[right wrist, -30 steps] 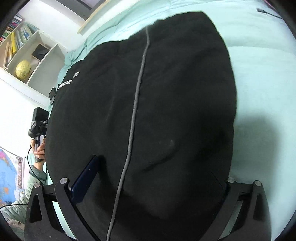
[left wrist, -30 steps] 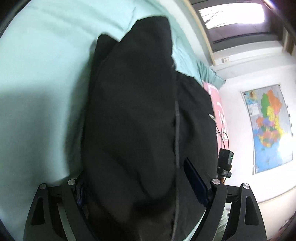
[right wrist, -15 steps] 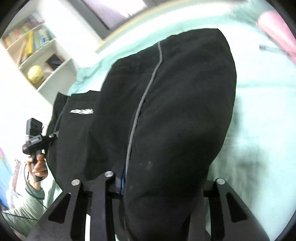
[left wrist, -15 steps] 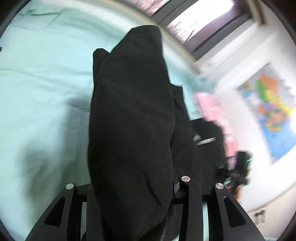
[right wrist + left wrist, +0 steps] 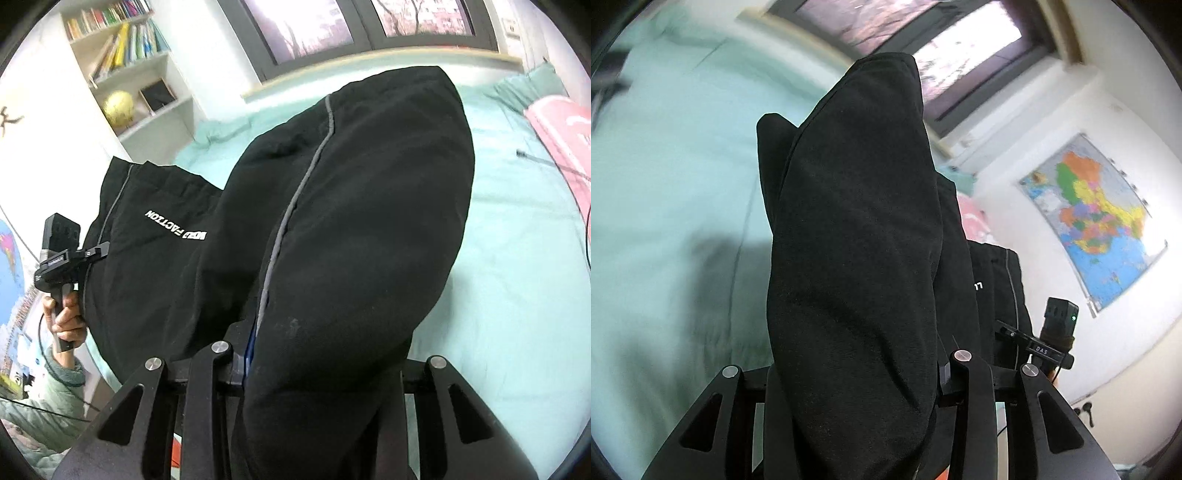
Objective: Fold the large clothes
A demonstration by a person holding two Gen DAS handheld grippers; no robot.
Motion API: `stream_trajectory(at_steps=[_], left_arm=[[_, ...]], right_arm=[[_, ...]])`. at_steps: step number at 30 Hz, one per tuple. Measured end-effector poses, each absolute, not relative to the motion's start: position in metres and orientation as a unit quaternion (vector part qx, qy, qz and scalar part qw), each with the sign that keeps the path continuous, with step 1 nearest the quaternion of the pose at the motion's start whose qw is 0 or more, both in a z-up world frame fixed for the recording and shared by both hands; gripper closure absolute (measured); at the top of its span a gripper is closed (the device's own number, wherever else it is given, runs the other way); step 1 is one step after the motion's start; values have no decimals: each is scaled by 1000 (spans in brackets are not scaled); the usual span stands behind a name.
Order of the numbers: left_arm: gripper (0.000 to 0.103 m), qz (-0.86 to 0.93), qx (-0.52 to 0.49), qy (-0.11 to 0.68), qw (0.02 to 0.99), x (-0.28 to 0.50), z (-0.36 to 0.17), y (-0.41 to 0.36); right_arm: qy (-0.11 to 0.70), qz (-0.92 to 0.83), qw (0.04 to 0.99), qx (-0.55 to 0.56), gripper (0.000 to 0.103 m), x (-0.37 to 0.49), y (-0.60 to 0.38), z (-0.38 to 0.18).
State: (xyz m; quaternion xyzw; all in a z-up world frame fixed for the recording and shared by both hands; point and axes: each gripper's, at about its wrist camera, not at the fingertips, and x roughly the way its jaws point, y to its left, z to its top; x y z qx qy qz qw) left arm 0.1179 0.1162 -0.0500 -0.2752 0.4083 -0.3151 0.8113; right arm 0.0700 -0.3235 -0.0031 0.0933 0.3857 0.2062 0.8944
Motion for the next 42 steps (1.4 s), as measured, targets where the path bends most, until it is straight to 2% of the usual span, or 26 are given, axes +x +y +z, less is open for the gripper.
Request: stream_trajectory(at_steps=[3,5,6,7,8,10,13,16,21,26,28,31,34,37,42], left_arm=[[62,-280,-291,444,800,119,-98,116],[58,-255,-297,449,803,119,-117,122],[57,-254,-307,451,799,120,-128,131],[53,-257,-329,456,786,121,-141,139],[49,-254,-347,463,775,121,-152,146],[42,-241,-354,474,769,119,-163,153],[42,-232,-340,469,782,111,-148,162],[43,-167,-259,440,843,95,-104,167],[42,-131,-152,388,899,81,-31,137],[42,-180,-84,404,893,103,-24,57],[42,-153,-57,426,890,120,-45,57],[42,-123,-71,496,857,159,-94,63],[42,-136,-131,527,828,181,-127,74],[42,-142,-148,531,822,187,-130,77],[43,-139,-68,472,868,148,-96,64]], right_arm=[[422,191,881,92,65,77,-324,-39],[443,160,878,84,61,83,-327,-66],[447,144,880,77,56,85,-332,-79],[454,136,877,84,50,86,-340,-87],[468,134,862,140,49,87,-365,-106],[467,136,855,179,46,80,-389,-116],[465,128,850,213,33,67,-419,-115],[456,89,862,200,28,49,-436,-103],[395,66,897,189,28,21,-447,-45],[392,126,901,133,27,46,-331,-11],[415,126,897,88,27,73,-283,-24],[452,125,879,82,27,103,-266,-48],[521,106,843,83,27,146,-269,-121],[526,105,836,118,27,150,-276,-133],[494,104,857,106,27,122,-276,-113]])
